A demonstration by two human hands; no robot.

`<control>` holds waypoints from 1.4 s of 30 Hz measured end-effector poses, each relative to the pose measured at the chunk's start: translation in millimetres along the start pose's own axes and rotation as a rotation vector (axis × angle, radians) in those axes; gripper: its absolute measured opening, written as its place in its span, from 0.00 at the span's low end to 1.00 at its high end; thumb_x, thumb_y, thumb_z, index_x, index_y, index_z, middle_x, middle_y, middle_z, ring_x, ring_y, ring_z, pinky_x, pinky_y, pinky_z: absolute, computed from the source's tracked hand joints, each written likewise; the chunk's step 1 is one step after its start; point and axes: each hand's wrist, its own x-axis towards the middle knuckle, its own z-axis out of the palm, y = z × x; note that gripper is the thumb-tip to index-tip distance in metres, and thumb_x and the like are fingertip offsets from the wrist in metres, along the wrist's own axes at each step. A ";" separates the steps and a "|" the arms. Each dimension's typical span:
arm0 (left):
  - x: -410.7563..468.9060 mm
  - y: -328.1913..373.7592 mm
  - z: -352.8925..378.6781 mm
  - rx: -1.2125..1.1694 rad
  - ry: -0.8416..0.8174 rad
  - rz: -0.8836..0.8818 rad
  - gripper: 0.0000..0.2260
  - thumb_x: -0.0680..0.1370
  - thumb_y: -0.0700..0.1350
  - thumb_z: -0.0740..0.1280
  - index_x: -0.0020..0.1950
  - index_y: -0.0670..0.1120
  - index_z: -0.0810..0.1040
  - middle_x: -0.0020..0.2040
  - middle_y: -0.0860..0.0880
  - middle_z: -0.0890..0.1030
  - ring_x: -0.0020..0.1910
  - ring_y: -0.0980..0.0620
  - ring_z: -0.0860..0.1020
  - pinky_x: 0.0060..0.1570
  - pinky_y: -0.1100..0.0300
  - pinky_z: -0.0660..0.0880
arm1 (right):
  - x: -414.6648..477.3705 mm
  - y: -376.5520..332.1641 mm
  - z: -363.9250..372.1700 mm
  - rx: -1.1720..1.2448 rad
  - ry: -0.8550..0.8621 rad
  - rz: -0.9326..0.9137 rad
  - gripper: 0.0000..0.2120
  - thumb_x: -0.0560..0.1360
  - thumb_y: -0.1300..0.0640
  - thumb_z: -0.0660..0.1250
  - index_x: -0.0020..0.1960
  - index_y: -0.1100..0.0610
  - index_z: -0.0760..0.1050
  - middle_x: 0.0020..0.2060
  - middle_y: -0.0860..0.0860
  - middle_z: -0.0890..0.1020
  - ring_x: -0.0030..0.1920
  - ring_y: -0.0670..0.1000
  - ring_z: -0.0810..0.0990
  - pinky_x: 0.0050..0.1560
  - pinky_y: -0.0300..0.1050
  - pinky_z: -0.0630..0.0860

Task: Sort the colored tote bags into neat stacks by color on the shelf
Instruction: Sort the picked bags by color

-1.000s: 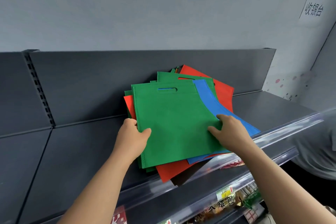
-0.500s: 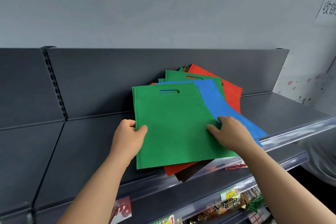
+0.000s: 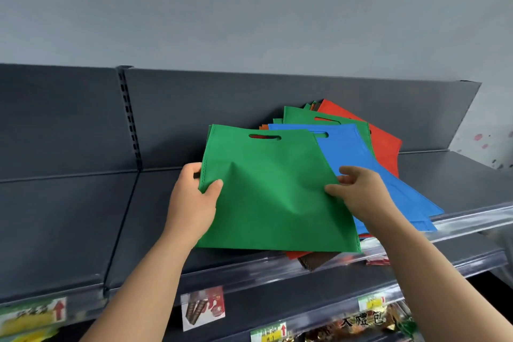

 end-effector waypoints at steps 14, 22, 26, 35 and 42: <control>-0.3 -55.5 -198.2 0.170 0.052 -0.155 0.17 0.73 0.44 0.72 0.58 0.51 0.70 0.48 0.57 0.78 0.42 0.56 0.80 0.35 0.60 0.75 | -69.3 -88.6 165.5 -0.141 -0.115 -0.196 0.17 0.71 0.59 0.72 0.59 0.58 0.74 0.40 0.48 0.77 0.38 0.48 0.76 0.37 0.41 0.70; -4.9 -100.6 -340.3 0.249 0.159 -0.194 0.14 0.73 0.42 0.71 0.57 0.50 0.75 0.47 0.53 0.82 0.41 0.53 0.81 0.38 0.57 0.78 | -132.0 -148.0 286.8 -0.132 -0.203 -0.217 0.22 0.71 0.53 0.73 0.62 0.56 0.71 0.43 0.48 0.75 0.43 0.50 0.75 0.41 0.42 0.70; -5.2 -120.0 -395.2 0.330 0.102 -0.268 0.08 0.73 0.37 0.66 0.50 0.47 0.76 0.42 0.47 0.82 0.30 0.50 0.77 0.26 0.59 0.70 | -162.9 -173.2 335.3 -0.139 -0.266 -0.245 0.24 0.73 0.54 0.70 0.67 0.56 0.68 0.54 0.53 0.77 0.46 0.50 0.75 0.43 0.43 0.73; 5.0 -157.4 -475.9 0.474 0.210 -0.359 0.24 0.76 0.41 0.68 0.71 0.41 0.67 0.58 0.48 0.76 0.37 0.56 0.70 0.43 0.59 0.68 | -190.5 -209.6 423.7 -0.196 -0.405 -0.310 0.26 0.74 0.51 0.69 0.69 0.58 0.66 0.62 0.54 0.76 0.50 0.50 0.74 0.50 0.45 0.75; 15.4 -186.4 -532.0 0.522 0.335 -0.422 0.26 0.75 0.41 0.70 0.72 0.43 0.67 0.67 0.44 0.72 0.42 0.54 0.72 0.40 0.61 0.68 | -204.3 -232.7 488.3 -0.182 -0.541 -0.377 0.24 0.75 0.54 0.67 0.69 0.57 0.67 0.63 0.55 0.75 0.55 0.51 0.75 0.55 0.44 0.74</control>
